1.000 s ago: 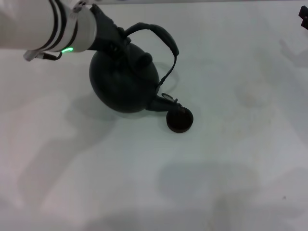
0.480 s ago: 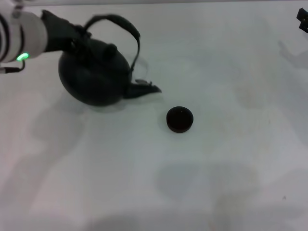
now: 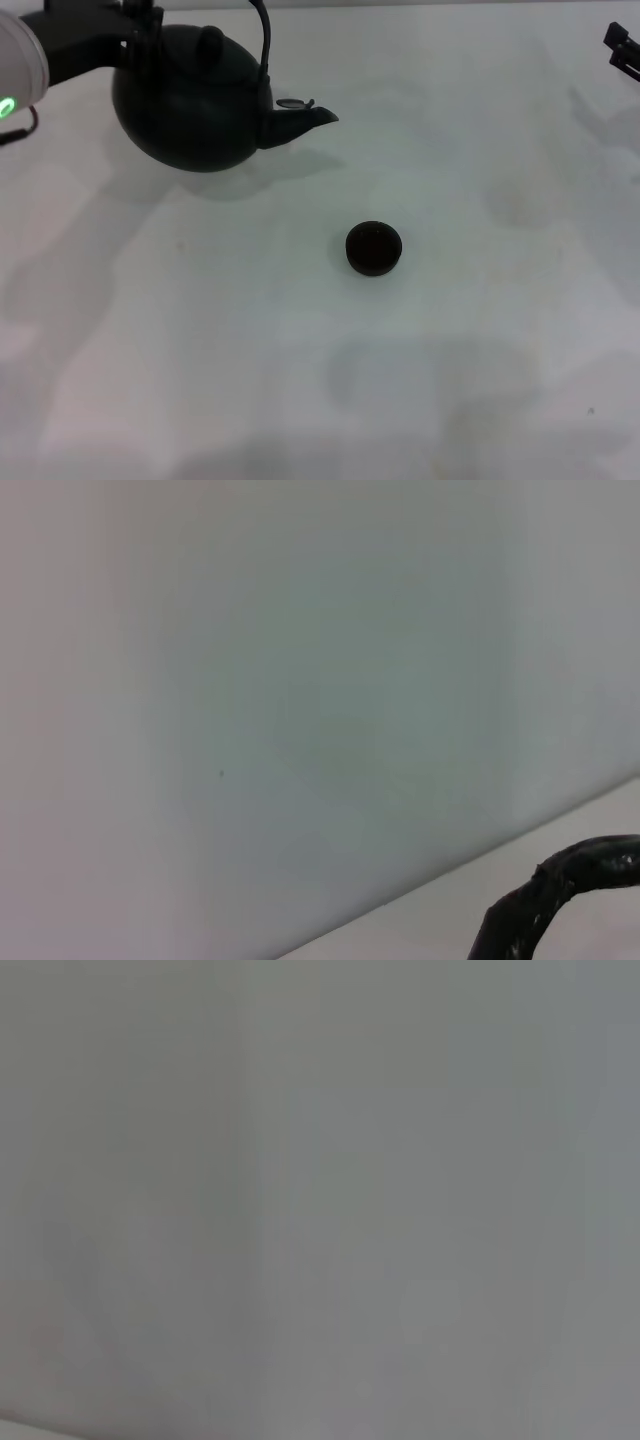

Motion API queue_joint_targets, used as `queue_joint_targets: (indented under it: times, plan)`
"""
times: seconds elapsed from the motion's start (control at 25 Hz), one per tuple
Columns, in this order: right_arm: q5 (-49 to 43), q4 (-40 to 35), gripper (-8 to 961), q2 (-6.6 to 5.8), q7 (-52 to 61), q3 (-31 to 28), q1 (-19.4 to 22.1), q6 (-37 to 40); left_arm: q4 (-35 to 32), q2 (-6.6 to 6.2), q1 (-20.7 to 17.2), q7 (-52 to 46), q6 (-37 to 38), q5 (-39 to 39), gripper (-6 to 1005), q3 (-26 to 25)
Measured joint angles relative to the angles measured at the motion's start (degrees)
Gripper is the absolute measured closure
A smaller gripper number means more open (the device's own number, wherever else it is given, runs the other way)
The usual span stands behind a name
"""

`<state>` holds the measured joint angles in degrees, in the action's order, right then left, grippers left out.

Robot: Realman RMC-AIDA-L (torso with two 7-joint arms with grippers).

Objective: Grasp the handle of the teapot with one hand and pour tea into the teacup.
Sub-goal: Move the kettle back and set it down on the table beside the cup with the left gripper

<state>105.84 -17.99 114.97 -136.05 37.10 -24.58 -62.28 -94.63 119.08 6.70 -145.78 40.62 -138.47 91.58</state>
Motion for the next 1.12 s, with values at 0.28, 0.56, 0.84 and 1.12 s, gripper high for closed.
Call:
queue_joint_targets:
  times: [0.28,0.56,0.84,1.12]
  plan:
    - [0.00,0.70,83,-0.01,0.09,-0.01,-0.05,-0.03,10.85,0.00,-0.66,12.89,-7.10,20.43,848,-0.75]
    - [0.11,0.75,83,-0.05,0.12,-0.08,-0.03,-0.45,17.51,0.12,-1.41,26.51,-10.01,33.94,848,-0.75]
    - [0.11,0.44,83,-0.10,0.16,-0.01,-0.06,-0.23,19.66,0.00,-2.05,29.59,-10.15,37.07,849,-0.72]
    - [0.08,0.32,83,-0.10,0.18,-0.35,-0.12,-0.17,22.03,0.11,-1.96,30.59,-10.17,37.66,848,-0.51]
